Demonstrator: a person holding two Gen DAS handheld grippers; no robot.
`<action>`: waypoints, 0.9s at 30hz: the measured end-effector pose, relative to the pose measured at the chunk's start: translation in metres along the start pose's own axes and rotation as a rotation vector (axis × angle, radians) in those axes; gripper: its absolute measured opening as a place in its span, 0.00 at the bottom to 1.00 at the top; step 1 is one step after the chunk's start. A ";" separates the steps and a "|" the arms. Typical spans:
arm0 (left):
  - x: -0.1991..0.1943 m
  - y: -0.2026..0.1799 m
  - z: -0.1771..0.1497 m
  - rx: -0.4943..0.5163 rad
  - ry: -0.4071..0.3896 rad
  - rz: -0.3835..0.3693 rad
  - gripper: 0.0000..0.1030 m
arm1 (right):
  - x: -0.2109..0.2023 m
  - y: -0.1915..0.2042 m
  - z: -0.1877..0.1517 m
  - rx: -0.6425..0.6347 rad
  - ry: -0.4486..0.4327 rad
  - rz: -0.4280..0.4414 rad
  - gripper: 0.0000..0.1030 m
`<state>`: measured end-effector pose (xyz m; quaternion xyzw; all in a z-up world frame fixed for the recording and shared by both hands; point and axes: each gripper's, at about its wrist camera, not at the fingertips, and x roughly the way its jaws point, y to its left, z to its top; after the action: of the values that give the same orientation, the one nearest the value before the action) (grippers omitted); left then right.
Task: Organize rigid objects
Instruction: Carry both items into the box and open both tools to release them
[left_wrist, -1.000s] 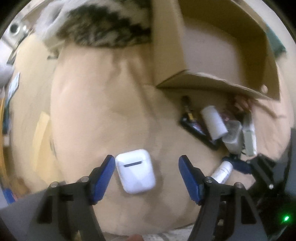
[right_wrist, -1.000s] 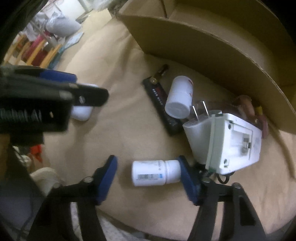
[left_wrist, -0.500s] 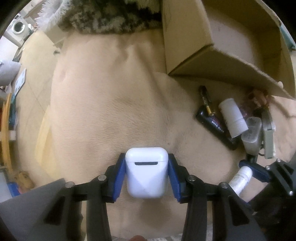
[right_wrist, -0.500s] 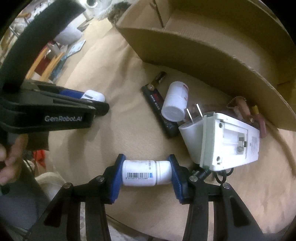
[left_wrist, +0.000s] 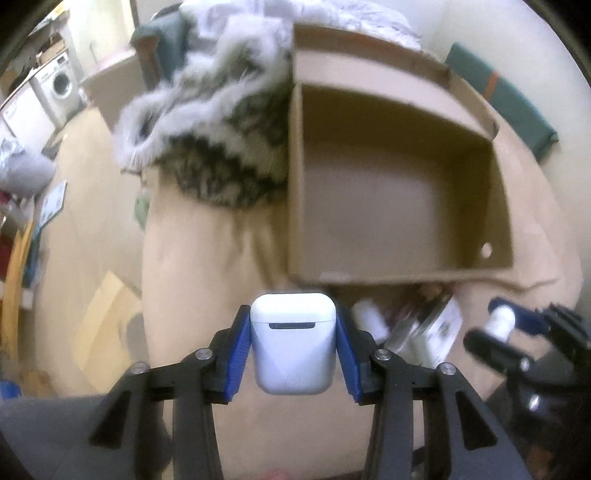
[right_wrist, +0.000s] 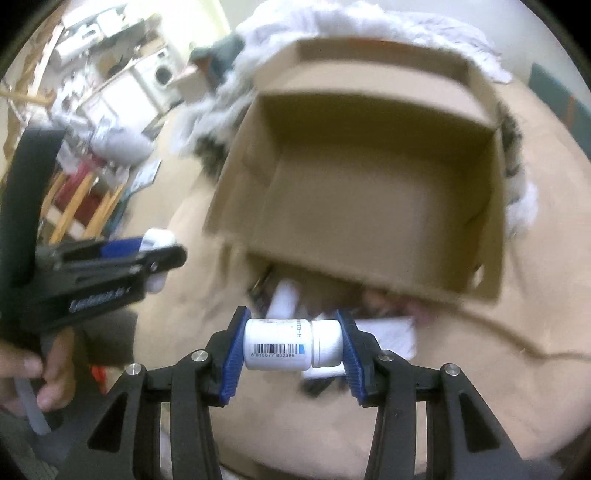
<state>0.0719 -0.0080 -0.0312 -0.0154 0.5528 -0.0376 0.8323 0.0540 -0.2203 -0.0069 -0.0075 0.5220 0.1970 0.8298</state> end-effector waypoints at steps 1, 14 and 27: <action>-0.005 -0.007 0.006 0.003 -0.004 -0.001 0.39 | -0.002 -0.006 0.006 0.005 -0.011 -0.003 0.48; 0.051 -0.049 0.071 0.094 0.011 0.014 0.39 | 0.061 -0.057 0.077 0.085 0.010 -0.066 0.48; 0.107 -0.071 0.065 0.181 0.054 0.033 0.39 | 0.128 -0.067 0.070 0.089 0.159 -0.119 0.48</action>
<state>0.1695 -0.0883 -0.0998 0.0699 0.5697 -0.0740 0.8155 0.1854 -0.2260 -0.0988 -0.0172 0.5932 0.1229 0.7954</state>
